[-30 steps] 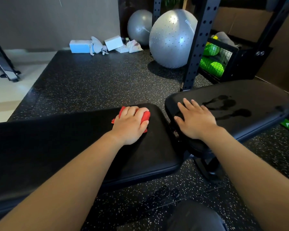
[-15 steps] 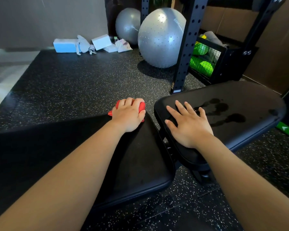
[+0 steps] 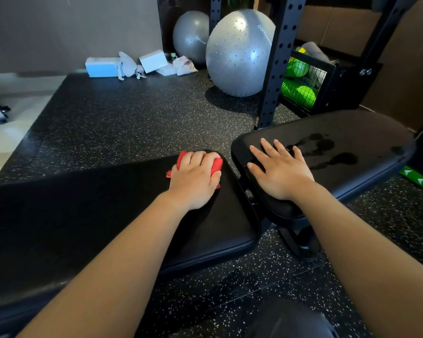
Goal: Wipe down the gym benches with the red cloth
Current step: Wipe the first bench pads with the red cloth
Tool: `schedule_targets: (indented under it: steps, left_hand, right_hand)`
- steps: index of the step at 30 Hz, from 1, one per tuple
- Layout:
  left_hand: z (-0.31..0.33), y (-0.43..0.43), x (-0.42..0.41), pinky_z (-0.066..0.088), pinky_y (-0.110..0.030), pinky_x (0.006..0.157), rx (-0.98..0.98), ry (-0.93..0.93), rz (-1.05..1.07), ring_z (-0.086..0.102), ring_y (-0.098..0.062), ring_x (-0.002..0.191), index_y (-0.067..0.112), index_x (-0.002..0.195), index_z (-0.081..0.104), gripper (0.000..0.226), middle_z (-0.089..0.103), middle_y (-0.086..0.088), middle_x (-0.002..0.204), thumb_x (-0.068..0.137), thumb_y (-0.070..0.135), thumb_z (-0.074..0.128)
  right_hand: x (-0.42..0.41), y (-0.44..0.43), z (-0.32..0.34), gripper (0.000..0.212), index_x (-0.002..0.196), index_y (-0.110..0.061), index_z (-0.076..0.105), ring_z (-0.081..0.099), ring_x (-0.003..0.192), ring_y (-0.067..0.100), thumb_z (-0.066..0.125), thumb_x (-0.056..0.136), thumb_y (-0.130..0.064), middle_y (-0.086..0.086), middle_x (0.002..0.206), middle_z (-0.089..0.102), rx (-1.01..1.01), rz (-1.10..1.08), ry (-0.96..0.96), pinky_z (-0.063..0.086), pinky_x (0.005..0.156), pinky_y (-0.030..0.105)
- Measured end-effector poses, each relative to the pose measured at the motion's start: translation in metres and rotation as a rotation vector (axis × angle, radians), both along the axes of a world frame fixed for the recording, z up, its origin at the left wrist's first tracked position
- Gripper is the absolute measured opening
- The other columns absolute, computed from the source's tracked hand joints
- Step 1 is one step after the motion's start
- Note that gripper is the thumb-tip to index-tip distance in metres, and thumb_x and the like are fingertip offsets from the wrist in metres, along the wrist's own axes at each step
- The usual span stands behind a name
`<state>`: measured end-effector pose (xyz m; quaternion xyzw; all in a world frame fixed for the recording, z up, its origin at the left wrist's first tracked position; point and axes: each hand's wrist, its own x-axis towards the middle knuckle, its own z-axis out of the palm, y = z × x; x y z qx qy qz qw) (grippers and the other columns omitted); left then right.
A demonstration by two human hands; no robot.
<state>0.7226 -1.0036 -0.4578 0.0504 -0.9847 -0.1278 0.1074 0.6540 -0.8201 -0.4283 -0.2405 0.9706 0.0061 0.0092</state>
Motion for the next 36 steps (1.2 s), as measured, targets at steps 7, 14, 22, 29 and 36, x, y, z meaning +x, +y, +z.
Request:
schedule_targets:
  steps: [7, 14, 22, 29, 36]
  left_hand:
    - [0.004, 0.004, 0.006, 0.027, -0.049, 0.105, 0.002, -0.079, 0.019, 0.020, -0.021, 0.133, 0.032, 0.140, 0.027, 0.044, 0.029, 0.004, 0.142, 0.098, 0.044, 0.033]
    - [0.005, 0.003, -0.024, 0.024, -0.048, 0.108, 0.000, -0.096, 0.020, 0.018, -0.021, 0.135, 0.034, 0.140, 0.027, 0.044, 0.028, 0.004, 0.144, 0.098, 0.045, 0.032]
    - [0.009, 0.008, -0.058, 0.024, -0.049, 0.106, -0.010, -0.130, 0.036, 0.020, -0.023, 0.134, 0.032, 0.135, 0.034, 0.038, 0.030, 0.002, 0.142, 0.099, 0.042, 0.031]
    - [0.006, 0.020, -0.017, 0.026, -0.047, 0.106, -0.021, -0.076, -0.055, 0.021, -0.020, 0.133, 0.030, 0.136, 0.035, 0.039, 0.033, 0.004, 0.142, 0.099, 0.041, 0.032]
    - [-0.001, 0.032, 0.039, 0.026, -0.045, 0.106, -0.028, -0.009, -0.146, 0.021, -0.016, 0.133, 0.033, 0.138, 0.032, 0.042, 0.032, 0.008, 0.141, 0.098, 0.044, 0.032]
  right_hand:
    - [0.003, 0.001, 0.002, 0.059, 0.152, -0.032, 0.004, -0.008, 0.147, 0.020, 0.015, 0.099, -0.054, -0.004, 0.160, -0.007, 0.027, 0.003, -0.012, -0.003, 0.116, 0.048]
    - [-0.001, -0.001, 0.000, 0.057, 0.152, -0.033, 0.007, -0.007, 0.147, 0.019, 0.014, 0.099, -0.053, -0.005, 0.160, -0.005, -0.008, -0.004, 0.002, -0.002, 0.116, 0.049]
    - [-0.007, -0.002, -0.003, 0.055, 0.151, -0.036, 0.010, -0.006, 0.147, 0.018, 0.015, 0.099, -0.053, -0.007, 0.160, -0.003, -0.023, -0.012, 0.010, -0.001, 0.116, 0.050]
    - [0.000, 0.002, -0.002, 0.053, 0.152, -0.034, 0.012, -0.004, 0.147, 0.017, 0.013, 0.101, -0.049, -0.007, 0.161, -0.001, -0.050, -0.005, -0.002, -0.002, 0.116, 0.047]
    - [0.002, 0.003, -0.001, 0.053, 0.152, -0.031, 0.015, -0.001, 0.147, 0.020, 0.014, 0.101, -0.046, -0.004, 0.161, 0.003, -0.042, 0.019, -0.001, 0.002, 0.116, 0.048]
